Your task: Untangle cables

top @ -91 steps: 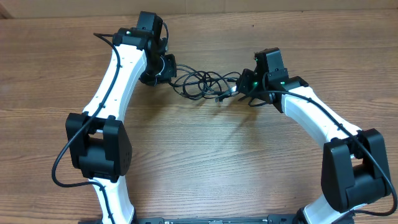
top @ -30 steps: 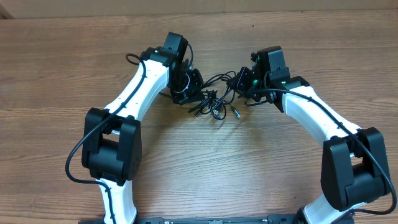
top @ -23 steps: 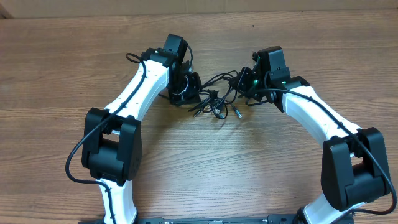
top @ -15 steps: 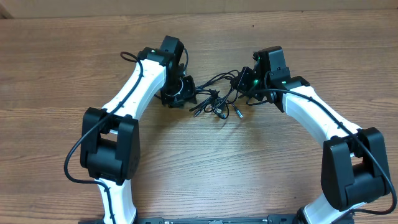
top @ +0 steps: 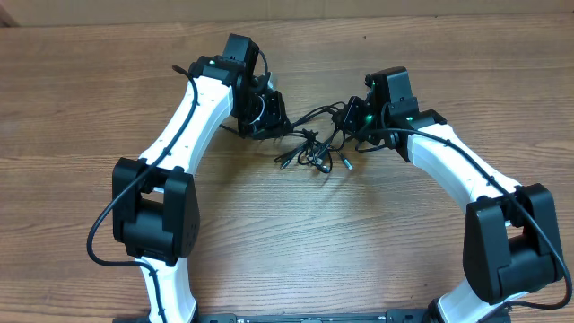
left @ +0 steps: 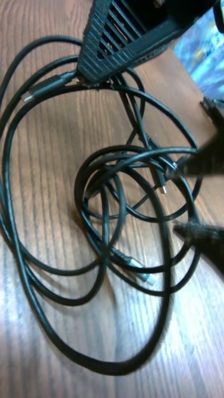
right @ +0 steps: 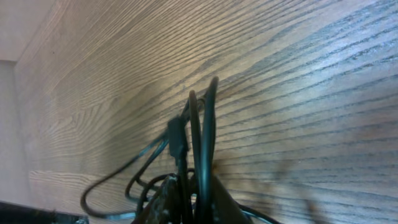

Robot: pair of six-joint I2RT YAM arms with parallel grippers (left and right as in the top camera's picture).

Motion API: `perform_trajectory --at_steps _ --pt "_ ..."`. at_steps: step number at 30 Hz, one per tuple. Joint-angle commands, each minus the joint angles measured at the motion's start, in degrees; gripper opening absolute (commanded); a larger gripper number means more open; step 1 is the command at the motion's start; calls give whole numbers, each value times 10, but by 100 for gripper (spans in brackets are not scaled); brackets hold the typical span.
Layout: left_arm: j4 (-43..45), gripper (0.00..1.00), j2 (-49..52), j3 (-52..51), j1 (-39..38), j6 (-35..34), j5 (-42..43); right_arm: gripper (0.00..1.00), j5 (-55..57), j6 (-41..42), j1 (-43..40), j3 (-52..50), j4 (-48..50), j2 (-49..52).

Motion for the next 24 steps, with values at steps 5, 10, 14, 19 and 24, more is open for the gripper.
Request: perform_trajectory --at_steps 5,10,14,19,24 --pt "7 4 -9 9 -31 -3 9 4 5 -3 -3 7 3 2" --pt "5 38 -9 6 -43 -70 1 4 6 14 -3 7 2 2" --pt "5 49 -9 5 -54 -105 -26 4 6 14 -3 7 2 2" --pt "7 56 -9 5 -70 -154 -53 4 6 15 -3 7 2 2" --pt "10 51 -9 5 -74 -193 -73 4 6 15 -3 7 1 2"
